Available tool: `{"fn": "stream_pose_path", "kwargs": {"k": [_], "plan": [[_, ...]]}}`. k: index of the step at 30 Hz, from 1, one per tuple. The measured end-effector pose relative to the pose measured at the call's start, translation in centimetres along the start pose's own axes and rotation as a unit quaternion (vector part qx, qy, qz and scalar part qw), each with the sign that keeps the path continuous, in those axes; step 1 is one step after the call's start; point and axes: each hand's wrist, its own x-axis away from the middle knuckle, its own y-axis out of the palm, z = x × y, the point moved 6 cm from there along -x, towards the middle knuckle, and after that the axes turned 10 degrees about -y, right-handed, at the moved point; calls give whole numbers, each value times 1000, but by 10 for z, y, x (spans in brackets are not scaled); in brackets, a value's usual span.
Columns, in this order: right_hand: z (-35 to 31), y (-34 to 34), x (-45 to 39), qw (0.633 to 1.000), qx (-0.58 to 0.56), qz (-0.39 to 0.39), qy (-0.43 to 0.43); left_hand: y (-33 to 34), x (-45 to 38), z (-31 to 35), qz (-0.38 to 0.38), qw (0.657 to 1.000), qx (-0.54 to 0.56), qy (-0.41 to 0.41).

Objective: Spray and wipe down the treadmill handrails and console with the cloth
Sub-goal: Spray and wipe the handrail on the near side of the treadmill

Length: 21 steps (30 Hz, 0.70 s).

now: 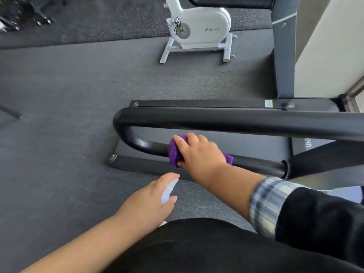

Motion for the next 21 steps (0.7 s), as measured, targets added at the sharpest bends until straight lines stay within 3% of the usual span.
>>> {"fn": "stream_pose_path", "kwargs": {"k": [5, 13, 21], "plan": [[8, 0, 6, 999, -30, -18, -4, -7, -3, 24, 13, 999, 27, 34], [80, -9, 89, 994, -51, -38, 87, -5, -6, 29, -3, 994, 40, 98], [24, -4, 28, 999, 12, 0, 52, -22, -1, -18, 13, 994, 64, 84]]}}
